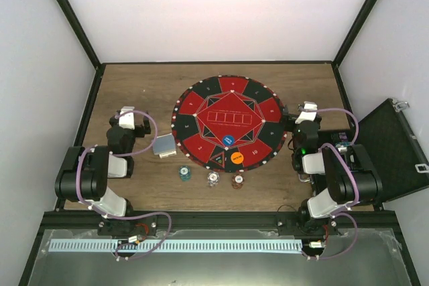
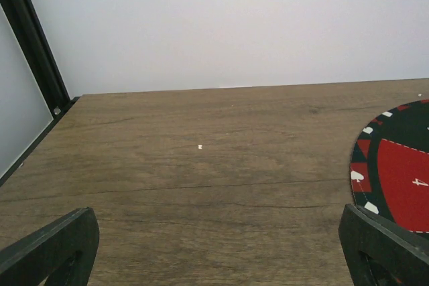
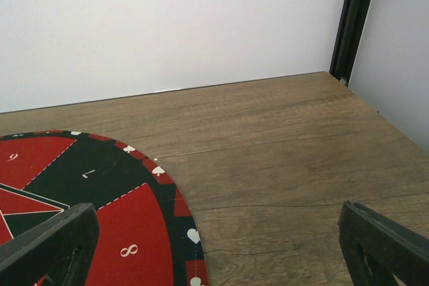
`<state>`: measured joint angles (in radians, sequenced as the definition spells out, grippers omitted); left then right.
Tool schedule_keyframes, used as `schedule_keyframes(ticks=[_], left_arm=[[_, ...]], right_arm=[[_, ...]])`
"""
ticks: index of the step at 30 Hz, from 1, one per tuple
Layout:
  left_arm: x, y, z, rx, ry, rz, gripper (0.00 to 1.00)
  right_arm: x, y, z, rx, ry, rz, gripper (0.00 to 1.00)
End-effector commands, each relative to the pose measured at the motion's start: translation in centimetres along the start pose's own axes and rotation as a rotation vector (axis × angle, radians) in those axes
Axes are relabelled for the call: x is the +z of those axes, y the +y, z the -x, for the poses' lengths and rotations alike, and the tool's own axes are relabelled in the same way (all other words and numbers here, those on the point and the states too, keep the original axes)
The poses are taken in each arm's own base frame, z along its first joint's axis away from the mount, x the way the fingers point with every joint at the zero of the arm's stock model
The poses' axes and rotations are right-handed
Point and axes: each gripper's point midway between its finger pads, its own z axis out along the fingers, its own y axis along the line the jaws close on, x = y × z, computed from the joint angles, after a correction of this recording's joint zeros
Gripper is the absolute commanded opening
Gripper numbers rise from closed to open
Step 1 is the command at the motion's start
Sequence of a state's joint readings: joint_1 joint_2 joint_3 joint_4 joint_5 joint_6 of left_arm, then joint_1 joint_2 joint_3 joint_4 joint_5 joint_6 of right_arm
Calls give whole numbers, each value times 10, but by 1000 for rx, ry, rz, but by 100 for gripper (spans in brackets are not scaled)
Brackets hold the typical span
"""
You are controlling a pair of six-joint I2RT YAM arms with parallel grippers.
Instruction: Distribute texas hold em gaming equipment
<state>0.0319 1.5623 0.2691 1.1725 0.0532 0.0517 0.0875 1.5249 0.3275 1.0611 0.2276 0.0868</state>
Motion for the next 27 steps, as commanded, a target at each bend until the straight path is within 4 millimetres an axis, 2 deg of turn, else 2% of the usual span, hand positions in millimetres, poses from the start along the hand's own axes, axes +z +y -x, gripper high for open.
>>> schedule_keyframes(ticks=[1, 7, 8, 9, 10, 11, 12, 13, 14, 16, 19, 20, 21, 23, 24, 27], left_arm=[[0, -1, 8, -12, -28, -3, 100], [0, -1, 8, -12, -27, -3, 100], [1, -1, 7, -12, -24, -3, 100], [2, -1, 7, -11, -25, -4, 100], [1, -1, 8, -12, -26, -3, 100], [0, -1, 8, -14, -27, -1, 100], [0, 1, 9, -19, -32, 4, 100], [2, 5, 12, -29, -30, 22, 100], [5, 8, 14, -42, -11, 31, 100], [16, 14, 22, -59, 50, 43, 100], [30, 15, 43, -8, 139, 18, 100], [32, 18, 50, -9, 166, 20, 100], [33, 21, 54, -25, 198, 11, 100], [33, 23, 58, -67, 274, -48, 100], [35, 21, 71, -82, 277, -86, 100], [29, 9, 77, -63, 368, -208, 100]], right_arm=[[2, -3, 8, -3, -24, -8, 100], [6, -3, 8, -4, -16, -12, 100], [17, -9, 7, 13, 26, -67, 100], [29, -24, -17, 23, 186, -166, 100], [47, -28, -9, 49, 235, -203, 100], [57, -40, -27, 27, 399, -250, 100], [65, -47, -27, 39, 462, -303, 100], [76, -46, -14, 64, 465, -322, 100], [77, -42, -10, 92, 461, -302, 100], [67, -31, 24, 181, 354, -230, 100], [46, -17, 61, 285, 223, -121, 100], [39, -19, 70, 350, 184, -127, 100], [30, -23, 77, 410, 168, -130, 100], [18, -14, 92, 472, 151, 8, 100], [12, -4, 97, 466, 151, 94, 100], [1, 38, 103, 365, 225, 242, 100]])
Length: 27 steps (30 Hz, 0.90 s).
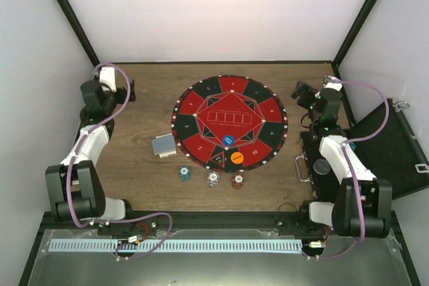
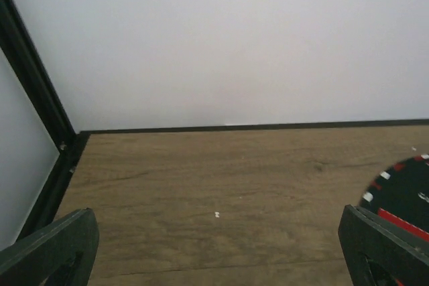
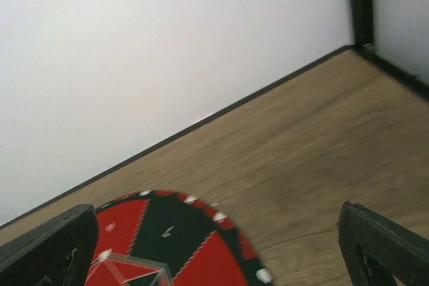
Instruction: Distribute texas hold em gaming equipment
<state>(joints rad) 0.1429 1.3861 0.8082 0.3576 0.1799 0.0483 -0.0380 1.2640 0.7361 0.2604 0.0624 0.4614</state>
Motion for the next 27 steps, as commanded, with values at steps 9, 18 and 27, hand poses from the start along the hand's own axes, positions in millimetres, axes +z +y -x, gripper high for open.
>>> schedule_keyframes(ticks=[9, 18, 27], left_arm=[[-50, -37, -39, 85, 414, -292, 100], [-70, -41, -45, 113, 430, -305, 100], [-71, -43, -38, 103, 425, -310, 100]], right_arm=[[-84, 166, -138, -396, 425, 358, 97], [-145, 191, -251, -568, 748, 432, 66], [-161, 184, -306, -639, 920, 438, 58]])
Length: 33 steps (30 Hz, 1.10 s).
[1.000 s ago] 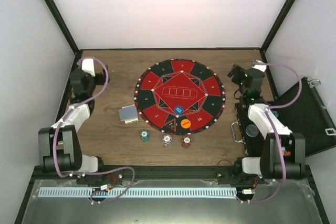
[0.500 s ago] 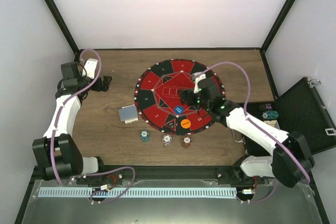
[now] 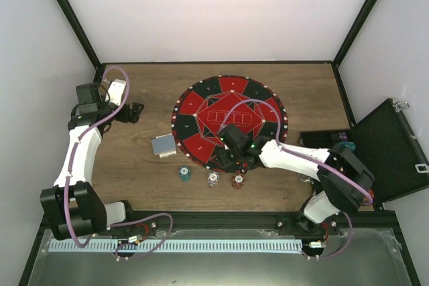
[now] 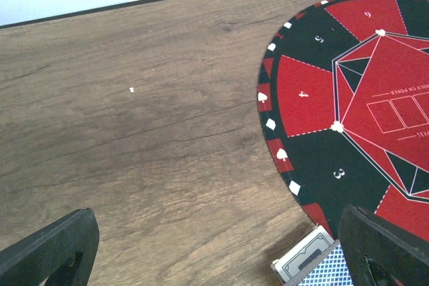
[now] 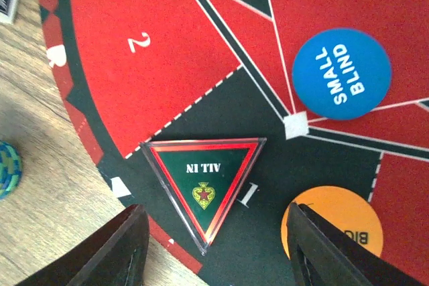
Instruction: Distribute texas hold em gaming equipment
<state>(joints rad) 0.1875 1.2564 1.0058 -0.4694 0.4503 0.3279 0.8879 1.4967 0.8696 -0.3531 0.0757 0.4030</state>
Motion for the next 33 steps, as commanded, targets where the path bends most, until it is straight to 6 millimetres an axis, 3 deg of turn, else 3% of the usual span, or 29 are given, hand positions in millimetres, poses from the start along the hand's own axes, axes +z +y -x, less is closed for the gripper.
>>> schedule_keyframes(ticks=[1, 13, 26, 33], left_arm=[[-4, -2, 3, 7, -4, -14, 100], [-6, -2, 8, -10, -15, -11, 100], [-9, 4, 17, -2, -19, 20, 100], [-10, 5, 20, -1, -22, 20, 100]], right_arm=[[2, 11, 2, 6, 37, 29, 57], [21, 11, -16, -38, 115, 19, 58], [50, 16, -24, -78, 187, 10, 44], [67, 19, -17, -94, 192, -3, 34]])
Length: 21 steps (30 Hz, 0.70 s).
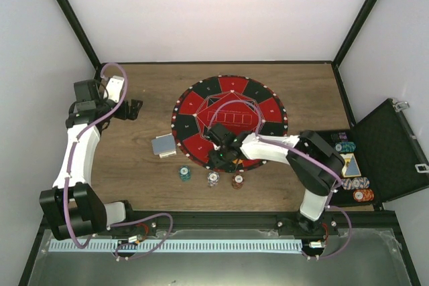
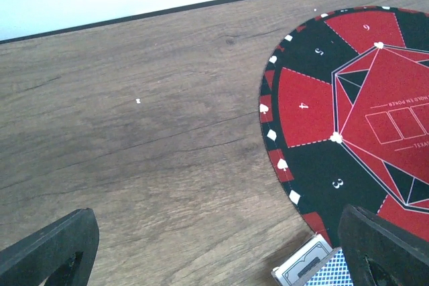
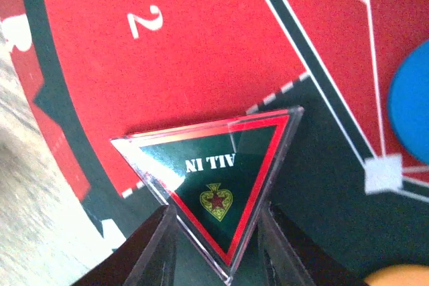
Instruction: Distribute texas hold em gaming equipment
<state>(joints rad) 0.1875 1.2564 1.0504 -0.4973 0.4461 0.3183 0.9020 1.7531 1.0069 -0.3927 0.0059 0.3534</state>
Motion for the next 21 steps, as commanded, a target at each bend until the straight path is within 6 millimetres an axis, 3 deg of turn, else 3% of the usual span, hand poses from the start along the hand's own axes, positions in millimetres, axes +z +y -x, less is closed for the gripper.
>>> schedule_keyframes(ticks=[1, 7, 13, 18, 21], left_arm=[[-3, 3, 7, -1, -7, 9, 100], [-1, 3, 5, -7, 2, 4, 100], [-1, 2, 5, -15, 4, -4, 100], [-4, 0, 4, -2, 18, -16, 100], [-5, -4, 5, 2, 33, -39, 100]], right_arm=[[18, 3, 7, -25, 15, -21, 33], [29, 8, 42, -27, -33, -52, 32], [25, 7, 78, -30, -93, -93, 33], [8, 14, 90, -40, -133, -67, 43], [-2, 18, 86, -54, -148, -33, 52]])
